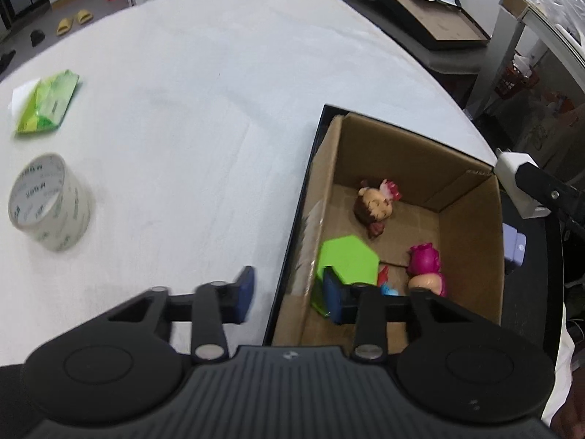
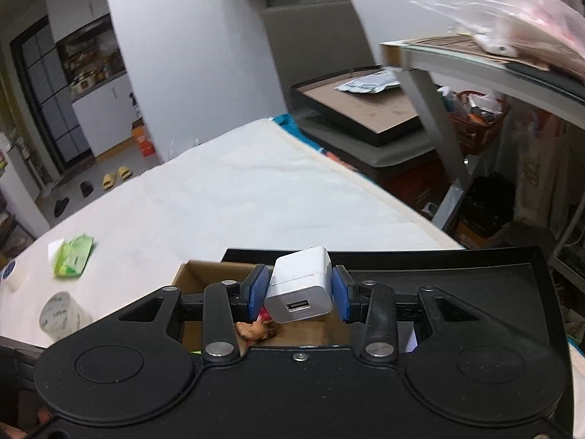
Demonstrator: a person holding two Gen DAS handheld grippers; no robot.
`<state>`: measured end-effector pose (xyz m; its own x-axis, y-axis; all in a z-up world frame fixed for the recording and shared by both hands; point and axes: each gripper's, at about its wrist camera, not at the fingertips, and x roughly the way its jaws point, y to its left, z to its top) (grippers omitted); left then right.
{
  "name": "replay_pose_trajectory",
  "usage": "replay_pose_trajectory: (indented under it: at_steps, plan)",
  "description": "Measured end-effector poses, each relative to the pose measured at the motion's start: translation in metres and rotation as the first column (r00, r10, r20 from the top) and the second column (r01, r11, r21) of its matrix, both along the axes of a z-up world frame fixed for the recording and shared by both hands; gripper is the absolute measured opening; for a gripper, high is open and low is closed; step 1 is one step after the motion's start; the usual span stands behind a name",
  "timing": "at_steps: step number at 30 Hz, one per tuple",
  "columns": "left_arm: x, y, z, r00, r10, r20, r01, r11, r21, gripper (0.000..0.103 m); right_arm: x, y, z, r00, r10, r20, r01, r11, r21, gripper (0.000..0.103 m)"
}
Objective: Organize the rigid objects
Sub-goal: 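Carry the white charger into the box and open the right gripper, then move the right gripper to the lavender plug and grasp it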
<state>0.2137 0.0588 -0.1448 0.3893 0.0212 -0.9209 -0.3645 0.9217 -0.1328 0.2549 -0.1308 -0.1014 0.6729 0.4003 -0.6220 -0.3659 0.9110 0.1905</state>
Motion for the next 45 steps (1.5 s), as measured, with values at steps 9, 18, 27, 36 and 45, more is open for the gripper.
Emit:
replay_pose_trajectory:
  at_steps: [9, 18, 27, 36, 45]
  plan:
    - [-0.005, 0.003, -0.001, 1.0, -0.015, 0.025, 0.017, 0.998, -0.066, 0.015, -0.004, 0.027, -0.013, 0.999, 0.05, -0.021, -0.051, 0.997, -0.055, 0.038]
    - [-0.005, 0.008, 0.0, 0.999, -0.024, 0.024, 0.026, 0.995, -0.096, 0.015, 0.005, 0.02, -0.021, 0.999, 0.012, -0.038, -0.013, 0.999, -0.032, 0.044]
    - [-0.005, 0.005, 0.004, 1.0, -0.023, 0.021, 0.024, 0.997, -0.073, 0.016, 0.003, -0.006, -0.012, 0.998, -0.031, -0.053, 0.031, 0.999, 0.015, 0.052]
    - [-0.004, -0.003, 0.01, 1.0, -0.026, 0.015, 0.027, 0.999, -0.025, 0.018, -0.004, -0.032, -0.006, 0.997, -0.061, -0.036, 0.061, 0.998, 0.009, 0.057]
    - [0.001, -0.009, 0.008, 0.999, -0.04, -0.016, 0.04, 0.999, -0.004, 0.02, -0.001, -0.059, -0.017, 0.992, -0.104, -0.072, 0.105, 0.994, 0.019, 0.065]
